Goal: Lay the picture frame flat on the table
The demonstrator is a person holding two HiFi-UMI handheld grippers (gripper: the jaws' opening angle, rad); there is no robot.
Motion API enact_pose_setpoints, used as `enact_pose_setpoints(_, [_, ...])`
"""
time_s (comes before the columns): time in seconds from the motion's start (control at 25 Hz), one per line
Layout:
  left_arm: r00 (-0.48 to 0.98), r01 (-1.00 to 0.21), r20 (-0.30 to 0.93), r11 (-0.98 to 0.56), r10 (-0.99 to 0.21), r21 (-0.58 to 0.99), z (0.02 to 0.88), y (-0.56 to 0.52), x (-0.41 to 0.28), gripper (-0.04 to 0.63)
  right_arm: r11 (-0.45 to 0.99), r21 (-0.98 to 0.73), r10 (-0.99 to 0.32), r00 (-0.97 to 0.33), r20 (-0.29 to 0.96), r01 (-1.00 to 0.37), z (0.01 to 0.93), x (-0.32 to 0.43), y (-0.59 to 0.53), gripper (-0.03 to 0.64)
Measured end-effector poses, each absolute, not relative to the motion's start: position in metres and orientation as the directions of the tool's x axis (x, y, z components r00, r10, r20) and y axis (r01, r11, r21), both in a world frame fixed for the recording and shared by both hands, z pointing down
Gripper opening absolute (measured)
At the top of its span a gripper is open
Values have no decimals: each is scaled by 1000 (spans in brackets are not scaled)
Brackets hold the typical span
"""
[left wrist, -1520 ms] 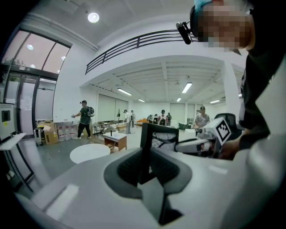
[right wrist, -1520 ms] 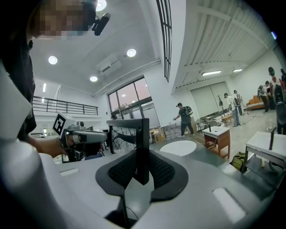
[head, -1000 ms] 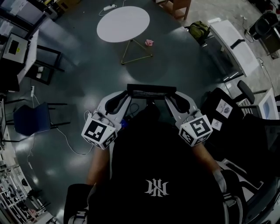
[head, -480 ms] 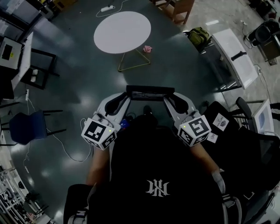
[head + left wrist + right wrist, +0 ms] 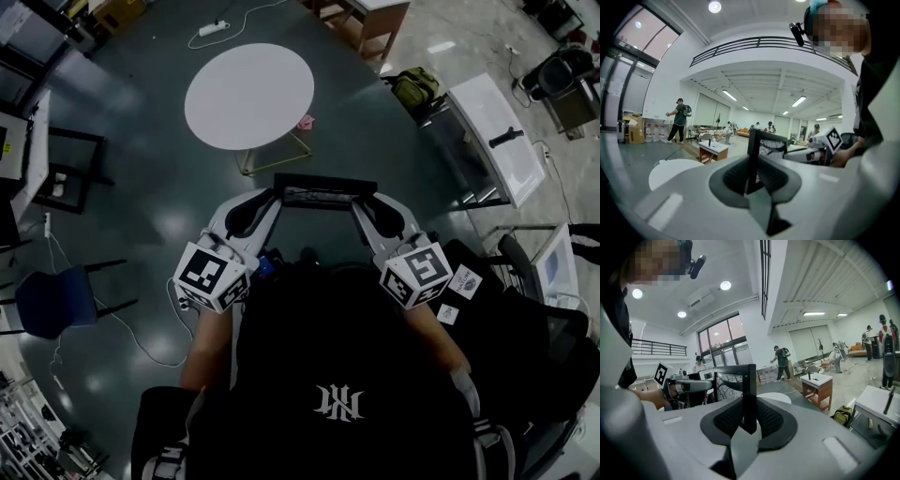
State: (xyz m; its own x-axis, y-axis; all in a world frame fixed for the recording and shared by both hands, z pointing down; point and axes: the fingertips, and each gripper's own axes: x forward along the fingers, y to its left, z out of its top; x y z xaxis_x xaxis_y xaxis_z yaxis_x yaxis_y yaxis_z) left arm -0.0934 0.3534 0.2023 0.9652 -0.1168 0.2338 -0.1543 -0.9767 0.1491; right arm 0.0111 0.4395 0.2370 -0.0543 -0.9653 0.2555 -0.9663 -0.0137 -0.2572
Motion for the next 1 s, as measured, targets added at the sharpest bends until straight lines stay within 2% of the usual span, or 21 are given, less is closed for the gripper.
enact_pose_setpoints(0.44, [968,-147,229,-970,-101,195,222,340,-26,48,-32,-262,-962,-41,271,-964,251,81,427,85])
enact_pose_setpoints(1.0, [923,-335,243,-934,-298,126,206,301,87,48,189,-265,-933,-258,253,-945,245,209,360,86])
